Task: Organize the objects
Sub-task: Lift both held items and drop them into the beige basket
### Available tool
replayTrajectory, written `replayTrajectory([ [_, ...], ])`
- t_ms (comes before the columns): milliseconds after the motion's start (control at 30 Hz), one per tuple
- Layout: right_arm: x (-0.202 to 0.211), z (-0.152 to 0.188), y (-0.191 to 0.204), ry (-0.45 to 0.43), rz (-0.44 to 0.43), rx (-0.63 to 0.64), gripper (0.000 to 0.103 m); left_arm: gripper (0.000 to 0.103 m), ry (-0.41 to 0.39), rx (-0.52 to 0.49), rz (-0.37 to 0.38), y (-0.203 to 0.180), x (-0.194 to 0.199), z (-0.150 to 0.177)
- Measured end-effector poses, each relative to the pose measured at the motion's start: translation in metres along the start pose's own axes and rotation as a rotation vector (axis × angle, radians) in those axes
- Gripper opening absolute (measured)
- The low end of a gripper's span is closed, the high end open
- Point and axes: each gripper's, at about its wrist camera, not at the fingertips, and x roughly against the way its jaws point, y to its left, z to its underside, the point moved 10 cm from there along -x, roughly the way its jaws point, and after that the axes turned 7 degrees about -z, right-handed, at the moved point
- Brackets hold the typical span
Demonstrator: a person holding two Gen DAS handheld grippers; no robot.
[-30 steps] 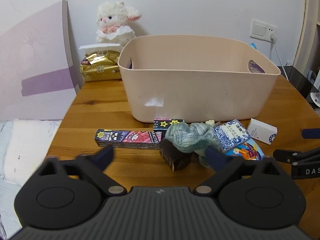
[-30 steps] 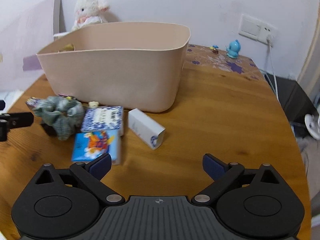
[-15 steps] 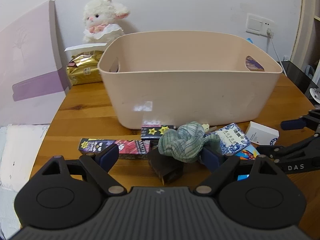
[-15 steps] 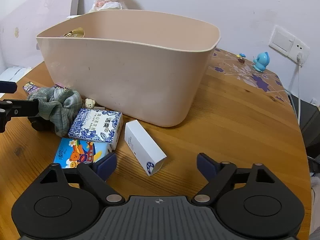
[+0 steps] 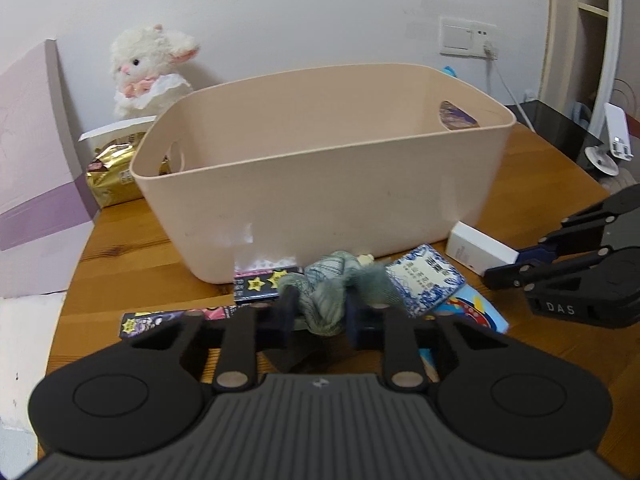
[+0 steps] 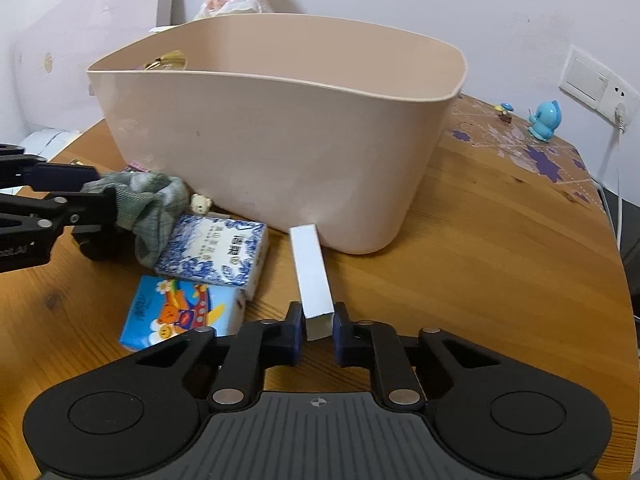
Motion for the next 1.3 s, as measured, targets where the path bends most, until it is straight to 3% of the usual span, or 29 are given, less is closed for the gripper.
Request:
replayTrajectory([
  [100,0.003,-0.001,0.002,-0.007,-0.005,-0.003,0.012,0.012,0.009,0.008,0.013,0.001,-0.001,0.002],
  [333,0.029,-0.004,0.002,-0.059,0.012,-0.014,0.012,0.010,-0.016,0.046,0.016,0.011,0.016,-0.002],
  [633,0.082,-0.019,0.004,-0.161,0.013,-0.008,0.012,0.010,-0.119,0.065,0.005,0.027,0.061,-0.031],
  [867,0.109,-0.056,0.005,-0.250,0.026,0.004,0.012,0.010,-0.213,0.081,-0.021,0.041,0.084,-0.064],
  [1133,0.098,-0.109,-0.004,-0.291,0.033,-0.035,0.012,0.010,-0.253,0.057,-0.073,0.045,0.057,-0.113],
  [1300,0.068,-0.132,-0.011,-0.251,0.039,-0.073,0.012,0.010,-0.180,0.048,-0.101,0.042,0.013,-0.124],
])
